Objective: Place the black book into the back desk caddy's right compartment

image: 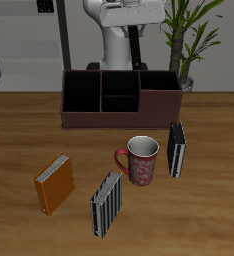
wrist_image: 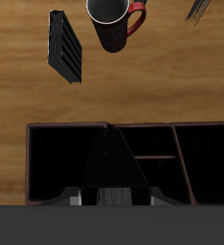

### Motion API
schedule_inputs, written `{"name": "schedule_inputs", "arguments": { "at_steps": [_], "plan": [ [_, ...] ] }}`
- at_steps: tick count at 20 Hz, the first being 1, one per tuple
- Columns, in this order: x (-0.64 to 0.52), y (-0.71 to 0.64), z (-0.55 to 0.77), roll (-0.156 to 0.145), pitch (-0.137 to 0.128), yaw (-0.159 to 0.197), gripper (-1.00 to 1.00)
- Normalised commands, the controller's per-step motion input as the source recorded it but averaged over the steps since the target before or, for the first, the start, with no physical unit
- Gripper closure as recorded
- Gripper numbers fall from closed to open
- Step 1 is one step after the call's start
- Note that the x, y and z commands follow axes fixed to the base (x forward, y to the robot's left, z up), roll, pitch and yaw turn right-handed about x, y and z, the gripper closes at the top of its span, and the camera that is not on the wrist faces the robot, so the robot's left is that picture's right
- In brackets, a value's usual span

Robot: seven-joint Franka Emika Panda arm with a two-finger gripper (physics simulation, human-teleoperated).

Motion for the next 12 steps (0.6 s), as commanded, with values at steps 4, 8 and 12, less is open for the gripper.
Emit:
{"name": "schedule_inputs", "arguments": {
  "at_steps": [4,8,12],
  "plan": [
    [-0.03,0.3,0.05,0.036,-0.004,0.017,1.0],
    [0.0,0.27,-0.02,0.044,0.008,0.006,1.0],
    [0.02,0.22,-0.02,0.033,0.0,0.005,1.0]
  ]
}}
